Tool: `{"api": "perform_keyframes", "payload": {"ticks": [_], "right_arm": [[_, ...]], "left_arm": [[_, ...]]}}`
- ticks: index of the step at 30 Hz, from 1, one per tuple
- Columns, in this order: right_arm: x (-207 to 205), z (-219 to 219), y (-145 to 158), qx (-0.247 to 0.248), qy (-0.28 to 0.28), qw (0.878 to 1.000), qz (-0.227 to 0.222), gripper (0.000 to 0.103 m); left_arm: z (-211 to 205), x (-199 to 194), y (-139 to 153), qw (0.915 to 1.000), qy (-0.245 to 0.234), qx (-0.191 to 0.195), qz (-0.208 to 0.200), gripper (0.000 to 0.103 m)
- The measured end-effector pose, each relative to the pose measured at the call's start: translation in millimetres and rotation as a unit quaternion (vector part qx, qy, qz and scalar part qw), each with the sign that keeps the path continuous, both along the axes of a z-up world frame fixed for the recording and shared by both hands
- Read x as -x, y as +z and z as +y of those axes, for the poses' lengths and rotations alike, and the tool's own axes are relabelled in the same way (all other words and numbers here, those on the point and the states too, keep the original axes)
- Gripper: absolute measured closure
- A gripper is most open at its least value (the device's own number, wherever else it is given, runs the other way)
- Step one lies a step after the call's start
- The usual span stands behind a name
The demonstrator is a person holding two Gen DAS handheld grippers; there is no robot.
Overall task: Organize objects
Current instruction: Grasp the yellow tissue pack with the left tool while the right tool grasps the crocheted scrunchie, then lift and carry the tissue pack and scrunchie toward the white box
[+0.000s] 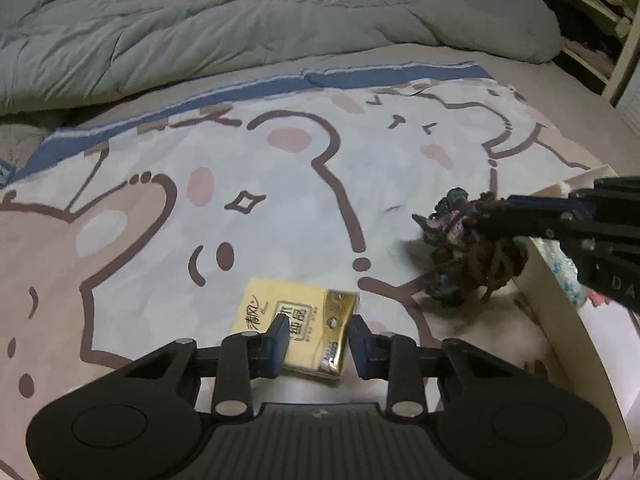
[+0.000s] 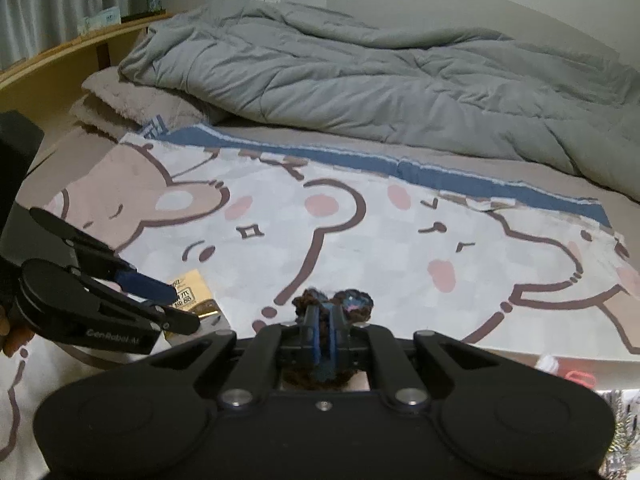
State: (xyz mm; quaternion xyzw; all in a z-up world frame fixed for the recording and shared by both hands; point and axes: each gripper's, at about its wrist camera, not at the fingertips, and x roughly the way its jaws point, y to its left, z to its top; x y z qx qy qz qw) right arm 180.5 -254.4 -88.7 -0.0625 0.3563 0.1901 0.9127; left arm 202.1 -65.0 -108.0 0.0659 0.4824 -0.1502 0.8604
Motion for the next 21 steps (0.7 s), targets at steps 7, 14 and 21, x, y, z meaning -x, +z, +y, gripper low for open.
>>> {"api": "perform_keyframes", "payload": {"ticks": [7, 14, 21], "right_arm": [[13.2, 2.7, 17.4, -0.004, 0.003, 1.000, -0.013, 0.100], [14.8, 5.1, 22.5, -0.014, 0.012, 1.000, -0.006, 0.100], [8.3, 11.2, 3.2, -0.018, 0.023, 0.999, 0.042, 0.100]], "left_arm": [[9.4, 8.8, 6.4, 0.9994, 0.027, 0.006, -0.020, 0.014], [12.9, -3.4, -7.2, 0.9995, 0.028, -0.004, -0.015, 0.010], [9.9, -14.5, -26.8, 1.0000, 0.002, -0.009, 0.001, 0.007]]}}
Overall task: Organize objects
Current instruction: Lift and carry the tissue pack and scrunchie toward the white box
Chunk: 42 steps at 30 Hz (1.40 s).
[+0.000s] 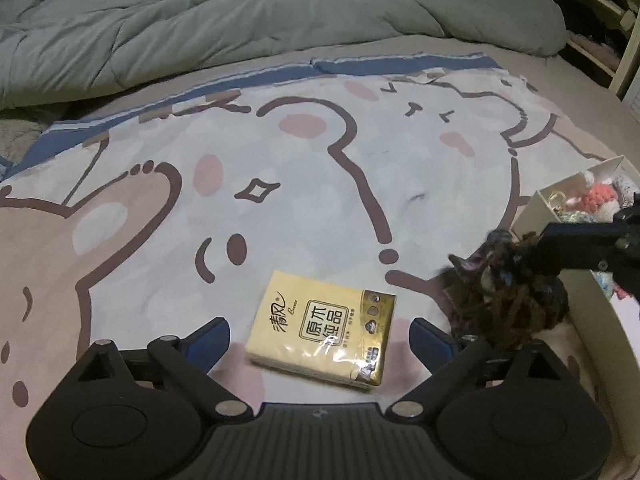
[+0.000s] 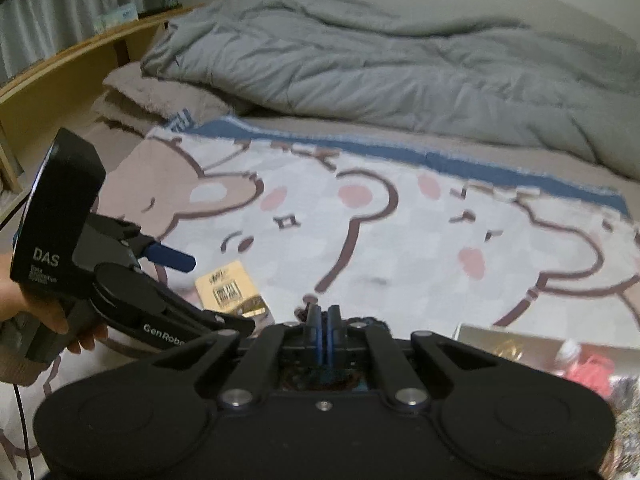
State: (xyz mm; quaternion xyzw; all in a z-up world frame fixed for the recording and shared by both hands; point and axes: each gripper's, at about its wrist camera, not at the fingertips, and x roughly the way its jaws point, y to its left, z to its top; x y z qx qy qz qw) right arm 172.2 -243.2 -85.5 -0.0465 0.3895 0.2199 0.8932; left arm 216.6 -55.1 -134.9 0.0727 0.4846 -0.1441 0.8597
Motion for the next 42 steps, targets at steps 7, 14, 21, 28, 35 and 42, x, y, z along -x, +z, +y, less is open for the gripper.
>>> {"api": "perform_keyframes", "payload": {"ticks": [7, 14, 21, 28, 35, 42], "right_arm": [[-9.8, -7.9, -17.4, -0.016, -0.026, 0.999, 0.036, 0.067], [-12.4, -1.3, -32.4, 0.019, -0.020, 0.999, 0.047, 0.048], [-8.2, 5.8, -39.0, 0.054, -0.001, 0.998, 0.038, 0.059], [-6.0, 3.8, -29.1, 0.047, 0.003, 0.999, 0.026, 0.087], [3.3, 3.8, -12.8, 0.050, -0.005, 0.999, 0.006, 0.089], [16.3, -0.1, 10.3, 0.035, -0.016, 0.999, -0.015, 0.089]], "left_arm": [[3.8, -7.4, -5.2, 0.9994, 0.011, 0.033, 0.003, 0.011], [1.4, -8.9, -15.7, 0.9995, -0.001, 0.011, 0.030, 0.024], [1.7, -7.4, -13.5, 0.9996, 0.006, 0.003, 0.027, 0.026], [4.1, 0.7, 0.3, 0.9996, 0.021, 0.009, 0.014, 0.026], [6.6, 18.9, 24.4, 0.9993, 0.031, 0.021, -0.003, 0.026], [6.6, 38.2, 46.4, 0.9990, 0.031, 0.026, -0.017, 0.026]]}}
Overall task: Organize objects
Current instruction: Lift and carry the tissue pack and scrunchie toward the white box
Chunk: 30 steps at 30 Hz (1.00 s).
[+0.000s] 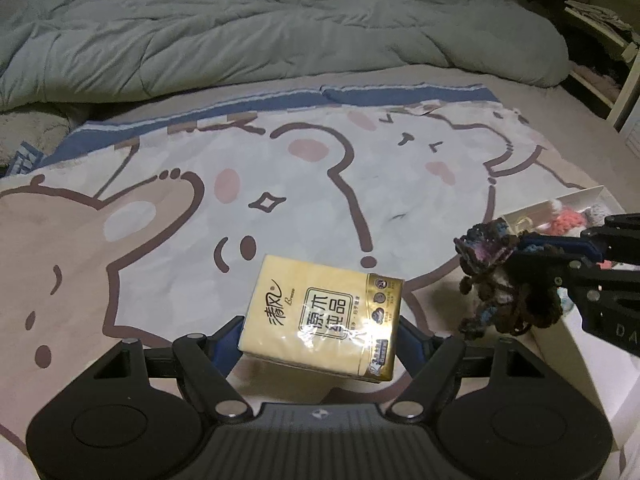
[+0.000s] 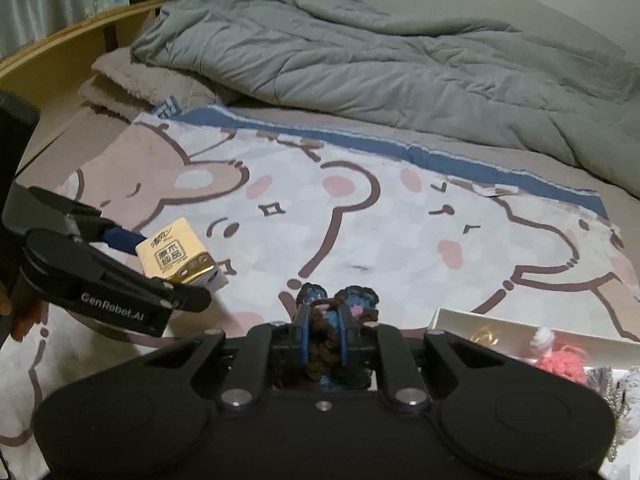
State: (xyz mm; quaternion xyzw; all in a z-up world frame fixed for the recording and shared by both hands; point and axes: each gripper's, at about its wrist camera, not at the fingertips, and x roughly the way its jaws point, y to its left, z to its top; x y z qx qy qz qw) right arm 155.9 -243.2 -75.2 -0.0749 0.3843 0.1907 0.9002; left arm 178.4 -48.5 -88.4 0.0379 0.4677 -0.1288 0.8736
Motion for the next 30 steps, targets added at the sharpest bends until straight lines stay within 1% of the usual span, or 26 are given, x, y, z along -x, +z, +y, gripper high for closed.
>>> {"api": "perform_keyframes", "payload": {"ticks": [3, 11, 16, 19, 30], "right_arm": [[5.5, -2.9, 8.7, -0.007, -0.004, 1.000, -0.006, 0.089], [25.8, -10.7, 28.1, -0.002, -0.013, 1.000, -0.021, 0.089], [38.2, -20.3, 38.8, -0.006, -0.027, 0.999, -0.028, 0.089], [46.3, -27.9, 45.9, -0.007, -0.036, 0.999, -0.032, 0.089], [74.6, -55.4, 79.3, -0.030, -0.071, 0.995, -0.066, 0.089]], "left_arm": [[-1.3, 7.7, 9.7, 1.0000, -0.003, 0.004, -0.008, 0.026], [-7.1, 26.0, 31.0, 0.9995, -0.004, 0.020, -0.025, 0.026], [-7.7, 35.7, 43.3, 0.9989, 0.004, 0.029, -0.037, 0.026], [-7.6, 42.5, 49.9, 0.9986, 0.003, 0.028, -0.043, 0.026], [-10.4, 75.3, 84.0, 0.9953, 0.005, 0.053, -0.081, 0.026]]}}
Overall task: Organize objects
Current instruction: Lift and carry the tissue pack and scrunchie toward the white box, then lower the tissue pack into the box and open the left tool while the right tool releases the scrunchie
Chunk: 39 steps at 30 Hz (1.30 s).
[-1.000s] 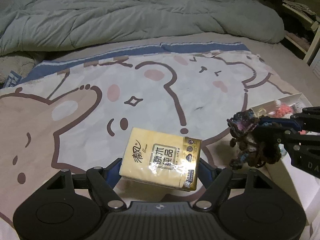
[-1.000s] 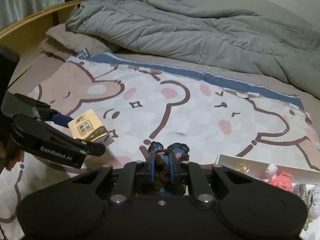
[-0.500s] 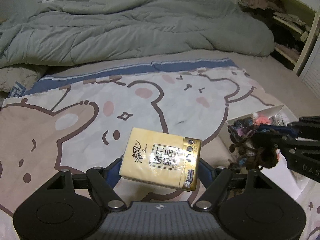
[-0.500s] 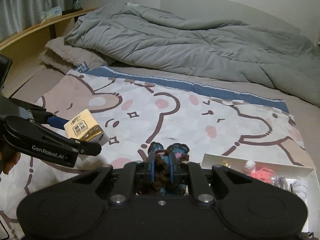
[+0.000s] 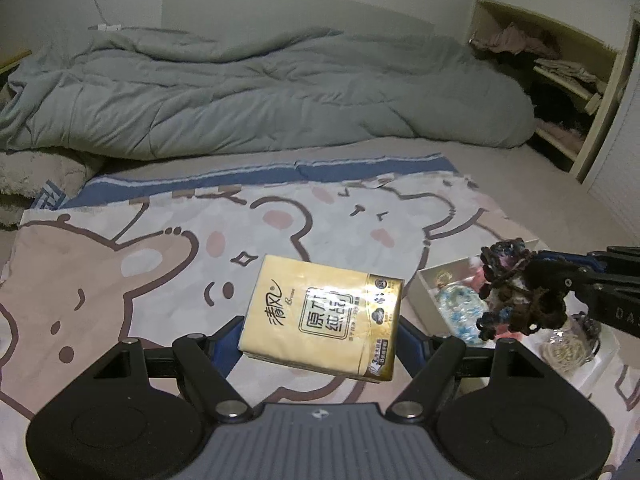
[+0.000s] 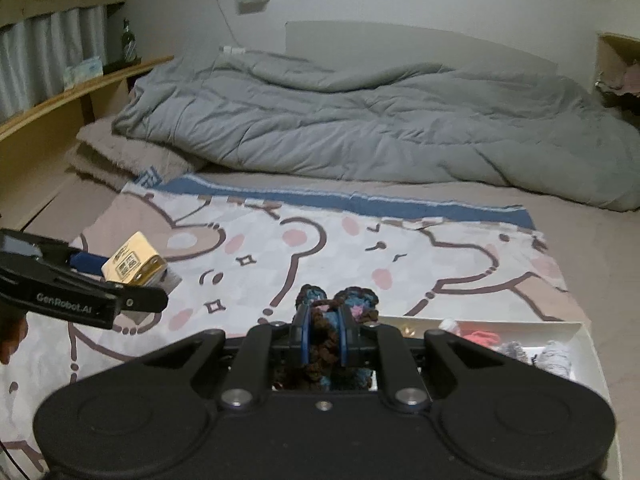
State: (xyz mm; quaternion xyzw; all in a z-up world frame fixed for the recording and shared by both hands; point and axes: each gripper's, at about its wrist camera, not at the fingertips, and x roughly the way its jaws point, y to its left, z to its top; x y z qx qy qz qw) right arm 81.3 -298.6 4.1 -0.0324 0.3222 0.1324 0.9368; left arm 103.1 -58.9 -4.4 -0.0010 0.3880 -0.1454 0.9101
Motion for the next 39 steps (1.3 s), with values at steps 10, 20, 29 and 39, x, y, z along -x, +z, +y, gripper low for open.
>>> {"api": "perform_keyframes", "payload": {"ticks": [10, 20, 29, 39], "right_arm": [[23.5, -14.6, 15.5, -0.017, -0.012, 1.000, -0.023, 0.089], [42.0, -40.0, 25.1, -0.022, -0.023, 0.999, -0.043, 0.088], [48.9, -74.5, 12.1, -0.020, -0.040, 0.999, -0.026, 0.088], [44.3, -102.0, -15.6, -0.013, -0.047, 0.999, 0.018, 0.088]], "left_arm": [[-24.1, 26.6, 16.7, 0.9992, -0.032, 0.004, -0.022, 0.026], [-64.9, 41.4, 25.9, 0.9942, -0.095, -0.011, -0.048, 0.026], [-123.4, 48.7, 9.2, 0.9681, -0.237, -0.045, -0.069, 0.026], [-177.3, 41.8, -25.4, 0.9200, -0.385, -0.066, -0.037, 0.026]]}}
